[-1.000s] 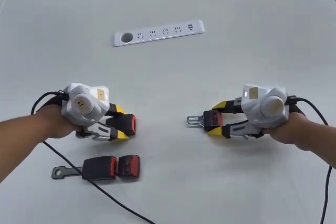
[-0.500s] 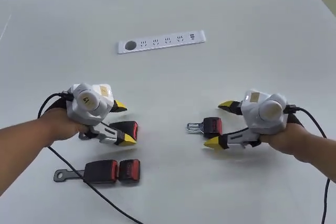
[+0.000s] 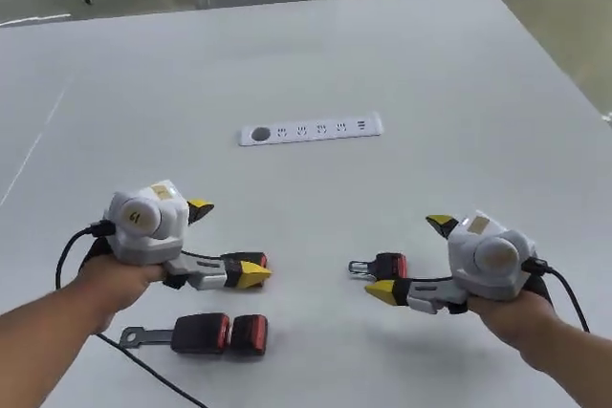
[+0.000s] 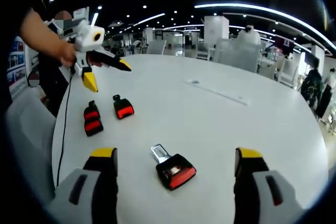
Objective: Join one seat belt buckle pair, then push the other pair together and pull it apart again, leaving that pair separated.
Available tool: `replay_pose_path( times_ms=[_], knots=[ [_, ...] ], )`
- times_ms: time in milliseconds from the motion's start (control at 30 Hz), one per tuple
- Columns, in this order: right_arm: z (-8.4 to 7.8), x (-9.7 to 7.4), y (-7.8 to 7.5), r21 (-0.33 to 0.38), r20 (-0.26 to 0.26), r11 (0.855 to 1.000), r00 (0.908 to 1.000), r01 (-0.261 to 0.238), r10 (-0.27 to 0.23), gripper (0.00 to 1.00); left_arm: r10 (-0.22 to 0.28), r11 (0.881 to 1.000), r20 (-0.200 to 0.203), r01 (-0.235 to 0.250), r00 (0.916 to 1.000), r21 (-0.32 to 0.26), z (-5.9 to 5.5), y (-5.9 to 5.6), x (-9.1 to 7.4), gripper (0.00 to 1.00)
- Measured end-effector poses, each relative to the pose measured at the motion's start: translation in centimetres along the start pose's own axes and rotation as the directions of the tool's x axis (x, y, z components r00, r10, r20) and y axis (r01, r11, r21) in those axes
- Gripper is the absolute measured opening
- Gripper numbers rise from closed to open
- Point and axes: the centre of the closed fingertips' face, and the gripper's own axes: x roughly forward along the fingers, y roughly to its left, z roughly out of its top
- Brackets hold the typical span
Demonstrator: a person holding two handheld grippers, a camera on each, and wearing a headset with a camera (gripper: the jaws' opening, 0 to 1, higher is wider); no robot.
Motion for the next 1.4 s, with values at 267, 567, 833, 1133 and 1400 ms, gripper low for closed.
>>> replay_pose_path(
  times_ms=[267, 567, 833, 1133, 1400],
  knots=[
    [0.8, -3.3, 3.1, 0.014, 0.056, 0.998, 0.9967, 0.059, -0.060, 0.98, 0.106, 0.994, 0.090, -0.102, 0.9903, -0.048, -0.3, -1.1, -5.6, 1.00],
    [0.4, -7.4, 5.4, 0.043, 0.098, 0.993, 0.9883, 0.113, -0.116, 0.99, 0.150, 0.988, 0.117, -0.145, 0.9816, -0.053, -2.8, -3.5, -9.8, 1.00],
    [0.2, -9.9, 6.7, 0.066, 0.137, 0.987, 0.9788, 0.145, -0.153, 1.00, 0.172, 0.984, 0.118, -0.163, 0.9781, -0.078, -5.0, -4.6, -12.6, 1.00],
    [-0.9, -11.9, 7.5, 0.083, 0.136, 0.984, 0.9767, 0.156, -0.166, 1.00, 0.202, 0.977, 0.127, -0.191, 0.9711, -0.096, -5.7, -4.7, -14.6, 1.00],
    [-1.7, -12.3, 7.5, 0.097, 0.126, 0.982, 0.9770, 0.160, -0.172, 1.00, 0.214, 0.974, 0.119, -0.204, 0.9696, -0.095, -5.8, -4.9, -15.2, 1.00]
  ],
)
